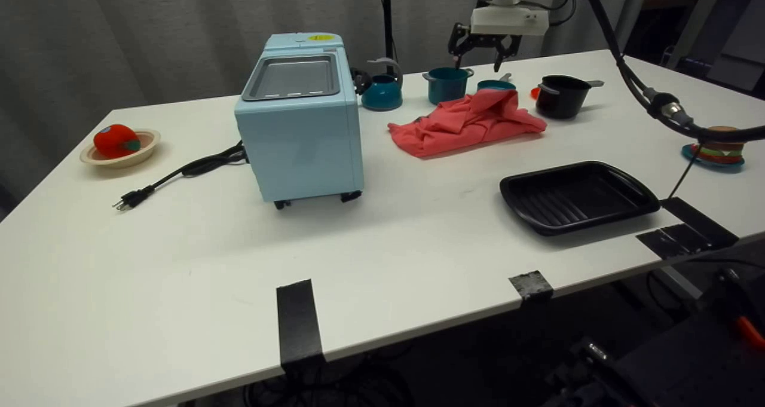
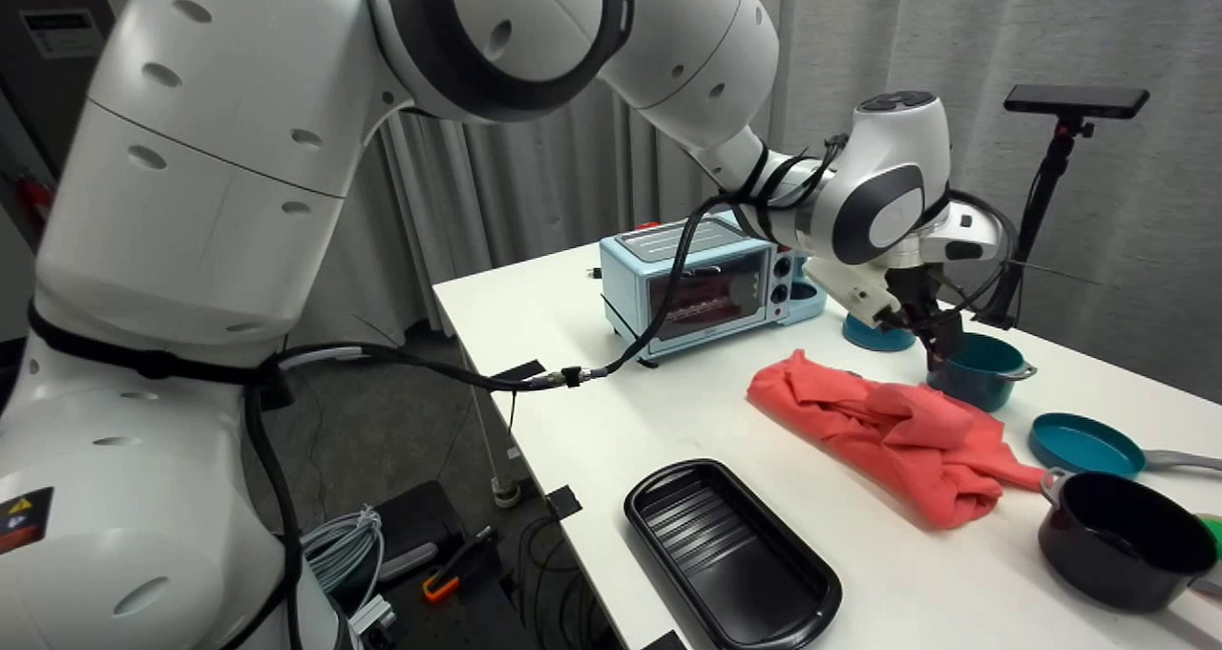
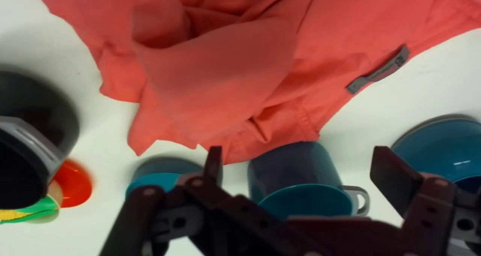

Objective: Pick up the peach towel and fold it.

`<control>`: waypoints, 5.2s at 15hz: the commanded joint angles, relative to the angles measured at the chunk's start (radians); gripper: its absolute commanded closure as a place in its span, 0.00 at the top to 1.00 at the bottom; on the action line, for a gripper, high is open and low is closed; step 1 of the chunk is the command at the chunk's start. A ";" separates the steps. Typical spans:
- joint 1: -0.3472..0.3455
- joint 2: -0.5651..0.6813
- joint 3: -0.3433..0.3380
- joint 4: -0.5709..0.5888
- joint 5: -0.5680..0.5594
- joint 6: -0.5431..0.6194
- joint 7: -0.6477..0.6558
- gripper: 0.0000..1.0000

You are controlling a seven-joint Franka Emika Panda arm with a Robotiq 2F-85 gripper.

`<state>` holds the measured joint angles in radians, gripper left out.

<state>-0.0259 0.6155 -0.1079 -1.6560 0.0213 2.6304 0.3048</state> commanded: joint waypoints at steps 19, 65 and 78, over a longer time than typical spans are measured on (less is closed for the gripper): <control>0.042 0.074 0.182 -0.085 0.014 -0.018 -0.240 1.00; -0.161 -0.205 0.051 -0.291 0.275 0.070 -0.287 0.02; -0.135 -0.046 -0.088 -0.203 0.105 -0.021 -0.054 0.52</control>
<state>-0.1874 0.5362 -0.1683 -1.9046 0.1583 2.6490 0.2052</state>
